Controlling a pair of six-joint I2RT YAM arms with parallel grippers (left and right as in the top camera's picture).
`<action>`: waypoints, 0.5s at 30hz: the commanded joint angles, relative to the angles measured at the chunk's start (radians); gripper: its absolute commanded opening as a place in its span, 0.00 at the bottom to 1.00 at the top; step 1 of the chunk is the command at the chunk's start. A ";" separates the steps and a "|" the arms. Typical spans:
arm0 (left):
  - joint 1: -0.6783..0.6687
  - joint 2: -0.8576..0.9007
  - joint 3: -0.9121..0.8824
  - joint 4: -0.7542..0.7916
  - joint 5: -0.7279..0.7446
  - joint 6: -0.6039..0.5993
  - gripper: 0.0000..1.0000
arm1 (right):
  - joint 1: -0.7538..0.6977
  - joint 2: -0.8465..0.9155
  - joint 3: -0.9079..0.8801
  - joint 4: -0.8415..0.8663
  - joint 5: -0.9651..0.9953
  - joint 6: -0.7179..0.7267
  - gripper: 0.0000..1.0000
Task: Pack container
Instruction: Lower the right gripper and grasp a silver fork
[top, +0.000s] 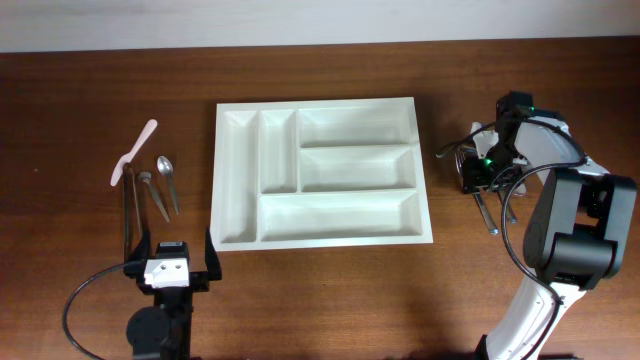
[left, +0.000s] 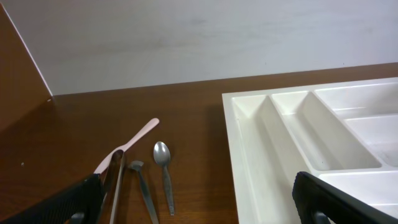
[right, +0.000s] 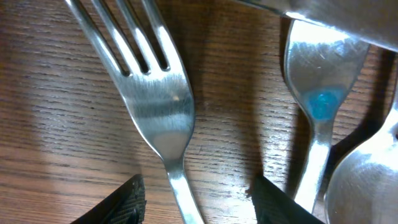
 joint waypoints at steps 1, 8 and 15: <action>-0.004 -0.008 -0.007 0.003 0.011 0.002 0.99 | 0.001 0.036 -0.001 -0.001 -0.006 0.006 0.53; -0.004 -0.008 -0.007 0.003 0.011 0.002 0.99 | 0.001 0.036 -0.001 -0.001 -0.007 0.010 0.31; -0.004 -0.008 -0.007 0.003 0.011 0.002 0.99 | 0.003 0.036 -0.001 -0.002 -0.016 0.013 0.14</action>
